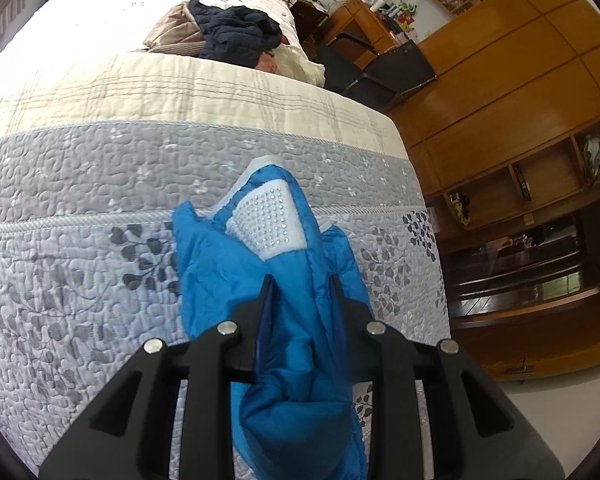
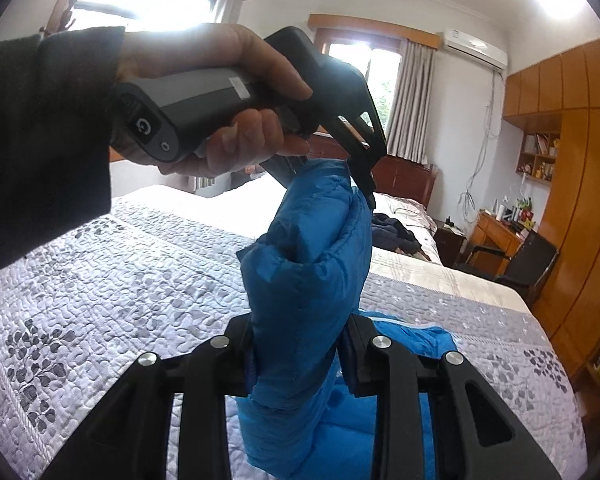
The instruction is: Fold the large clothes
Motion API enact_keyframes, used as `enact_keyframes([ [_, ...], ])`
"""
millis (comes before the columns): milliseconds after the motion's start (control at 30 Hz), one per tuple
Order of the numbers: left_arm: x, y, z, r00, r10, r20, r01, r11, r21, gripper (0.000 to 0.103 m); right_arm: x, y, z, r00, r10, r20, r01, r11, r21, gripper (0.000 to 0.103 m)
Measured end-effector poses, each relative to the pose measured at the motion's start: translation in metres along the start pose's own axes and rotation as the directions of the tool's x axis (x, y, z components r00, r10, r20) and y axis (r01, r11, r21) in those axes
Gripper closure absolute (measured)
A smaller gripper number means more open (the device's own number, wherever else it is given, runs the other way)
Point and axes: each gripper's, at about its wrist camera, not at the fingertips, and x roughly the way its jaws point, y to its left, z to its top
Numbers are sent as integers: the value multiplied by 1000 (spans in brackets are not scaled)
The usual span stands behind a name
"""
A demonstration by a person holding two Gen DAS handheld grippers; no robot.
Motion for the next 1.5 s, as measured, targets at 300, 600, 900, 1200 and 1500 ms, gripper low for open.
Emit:
enact_keyframes([
  [300, 40, -51, 1, 999, 39, -25, -38, 998, 50, 78, -6, -43, -18, 1000, -13, -7, 13, 997, 73, 72],
  [600, 91, -85, 0, 995, 85, -59, -80, 994, 81, 79, -8, -84, -42, 999, -25, -32, 28, 992, 124, 72],
  [900, 145, -108, -5, 991, 100, -88, -90, 990, 111, 87, -4, -118, -72, 997, -13, -74, 26, 984, 179, 72],
  [1200, 204, -109, -18, 986, 118, -118, -102, 986, 133, 84, 7, -155, -110, 989, 65, -131, -22, 953, 303, 72],
  [1500, 173, -114, -19, 992, 41, 121, -58, 988, 140, 37, 19, -212, -149, 924, 376, -64, -249, 723, 645, 59],
])
